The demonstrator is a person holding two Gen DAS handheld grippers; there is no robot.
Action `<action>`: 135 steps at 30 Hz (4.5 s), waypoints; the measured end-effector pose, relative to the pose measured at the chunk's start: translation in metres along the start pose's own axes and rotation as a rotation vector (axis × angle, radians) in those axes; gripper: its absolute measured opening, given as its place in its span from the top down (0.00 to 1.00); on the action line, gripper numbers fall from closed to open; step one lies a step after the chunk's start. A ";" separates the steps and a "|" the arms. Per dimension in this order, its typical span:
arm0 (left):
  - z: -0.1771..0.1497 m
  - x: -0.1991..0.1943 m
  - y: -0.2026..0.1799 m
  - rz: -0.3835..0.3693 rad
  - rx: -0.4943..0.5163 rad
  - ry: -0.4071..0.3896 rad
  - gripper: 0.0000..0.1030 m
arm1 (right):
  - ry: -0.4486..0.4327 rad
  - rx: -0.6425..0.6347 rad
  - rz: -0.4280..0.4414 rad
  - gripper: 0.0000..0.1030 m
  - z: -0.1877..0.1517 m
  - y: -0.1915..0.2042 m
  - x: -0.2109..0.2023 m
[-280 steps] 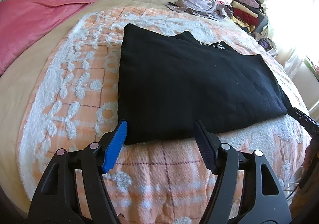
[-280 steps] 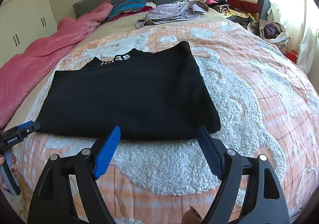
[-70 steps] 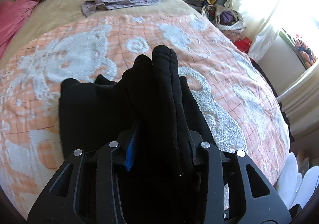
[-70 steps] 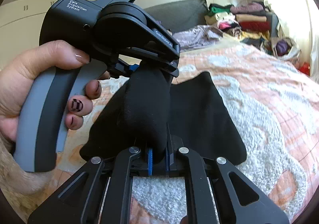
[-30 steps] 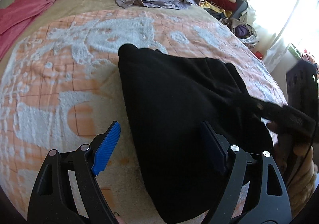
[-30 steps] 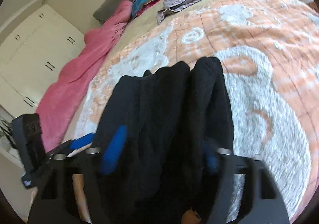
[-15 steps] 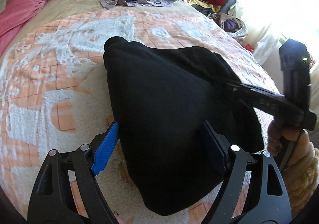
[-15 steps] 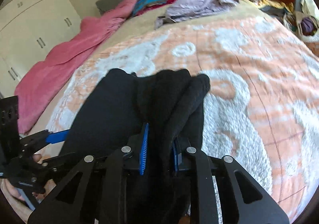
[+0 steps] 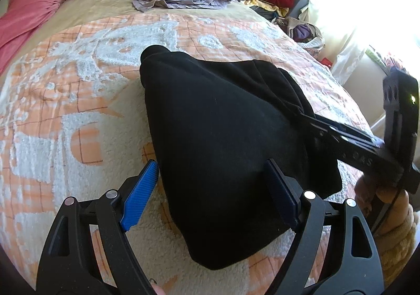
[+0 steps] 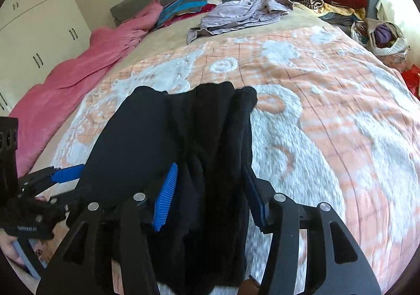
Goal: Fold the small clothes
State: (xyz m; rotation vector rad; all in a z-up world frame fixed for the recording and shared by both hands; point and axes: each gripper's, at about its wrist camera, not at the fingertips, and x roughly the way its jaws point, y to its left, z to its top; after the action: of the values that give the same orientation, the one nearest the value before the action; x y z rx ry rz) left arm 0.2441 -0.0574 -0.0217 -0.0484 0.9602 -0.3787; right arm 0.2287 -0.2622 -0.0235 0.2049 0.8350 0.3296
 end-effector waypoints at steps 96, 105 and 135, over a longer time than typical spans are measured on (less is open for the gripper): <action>-0.170 -0.110 0.028 0.095 0.015 -0.193 0.09 | -0.220 -0.087 -0.310 0.04 -0.199 0.107 -0.110; -0.169 -0.110 0.030 0.113 0.008 -0.190 0.09 | -0.213 -0.080 -0.298 0.04 -0.200 0.108 -0.108; -0.170 -0.110 0.031 0.141 0.013 -0.180 0.09 | -0.211 -0.072 -0.293 0.04 -0.200 0.112 -0.109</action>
State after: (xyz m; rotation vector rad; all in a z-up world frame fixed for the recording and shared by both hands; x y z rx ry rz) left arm 0.0592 0.0300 -0.0394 -0.0026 0.7778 -0.2459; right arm -0.0130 -0.1882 -0.0448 0.0470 0.6321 0.0611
